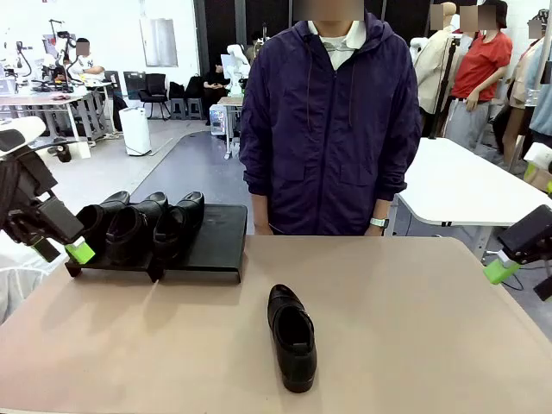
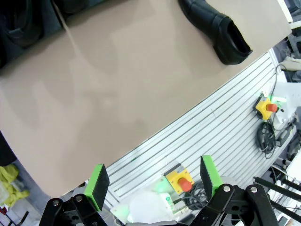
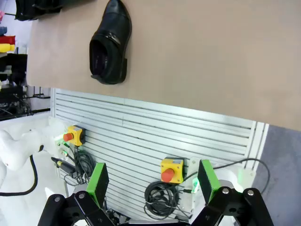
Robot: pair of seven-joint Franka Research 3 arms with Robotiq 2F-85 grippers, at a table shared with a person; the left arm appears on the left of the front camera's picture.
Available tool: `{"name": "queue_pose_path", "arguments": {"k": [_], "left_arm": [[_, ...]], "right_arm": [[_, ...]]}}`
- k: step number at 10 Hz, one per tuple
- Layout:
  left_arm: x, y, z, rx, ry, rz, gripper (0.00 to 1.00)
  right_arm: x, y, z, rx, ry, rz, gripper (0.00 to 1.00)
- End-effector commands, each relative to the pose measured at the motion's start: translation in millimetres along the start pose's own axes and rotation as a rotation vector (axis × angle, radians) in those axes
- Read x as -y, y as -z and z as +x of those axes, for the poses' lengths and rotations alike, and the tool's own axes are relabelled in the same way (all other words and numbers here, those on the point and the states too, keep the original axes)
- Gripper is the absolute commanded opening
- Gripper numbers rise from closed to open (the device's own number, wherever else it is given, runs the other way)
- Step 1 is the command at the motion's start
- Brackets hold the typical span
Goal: Organize the shoes by placing them on the stand.
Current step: Place the Shoe from the middle of the table onto the Shoes Stand.
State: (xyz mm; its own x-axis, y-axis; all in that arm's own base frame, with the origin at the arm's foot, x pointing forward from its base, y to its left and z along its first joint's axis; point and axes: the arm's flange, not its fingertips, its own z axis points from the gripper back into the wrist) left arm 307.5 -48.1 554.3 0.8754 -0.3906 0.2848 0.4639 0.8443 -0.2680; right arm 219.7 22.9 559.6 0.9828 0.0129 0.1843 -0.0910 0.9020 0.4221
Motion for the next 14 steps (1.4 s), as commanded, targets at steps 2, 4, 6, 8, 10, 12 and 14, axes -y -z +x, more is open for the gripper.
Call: {"name": "queue_pose_path", "arguments": {"k": [2,4,6,8,10,12,14], "left_arm": [[2,-1,0,0.006,-0.007,-0.018,1.00],[44,29,31,-0.080,0.033,0.037,1.00],[141,106,84,-0.125,0.114,0.018,1.00],[223,194,112,-0.164,0.026,0.072,1.00],[269,241,126,-0.112,-0.072,0.161,1.00],[274,241,97,-0.143,-0.003,0.065,1.00],[274,241,97,-0.143,-0.003,0.065,1.00]], "right_arm": [[-1,-2,0,-0.001,-0.026,0.018,1.00],[-1,-2,0,-0.001,-0.026,0.018,1.00],[-1,-2,0,-0.001,-0.026,0.018,1.00],[-1,-2,0,-0.001,-0.026,0.018,1.00],[-1,-2,0,-0.001,-0.026,0.018,1.00],[-1,-2,0,-0.001,-0.026,0.018,1.00],[-1,-2,0,-0.001,-0.026,0.018,1.00]]}}
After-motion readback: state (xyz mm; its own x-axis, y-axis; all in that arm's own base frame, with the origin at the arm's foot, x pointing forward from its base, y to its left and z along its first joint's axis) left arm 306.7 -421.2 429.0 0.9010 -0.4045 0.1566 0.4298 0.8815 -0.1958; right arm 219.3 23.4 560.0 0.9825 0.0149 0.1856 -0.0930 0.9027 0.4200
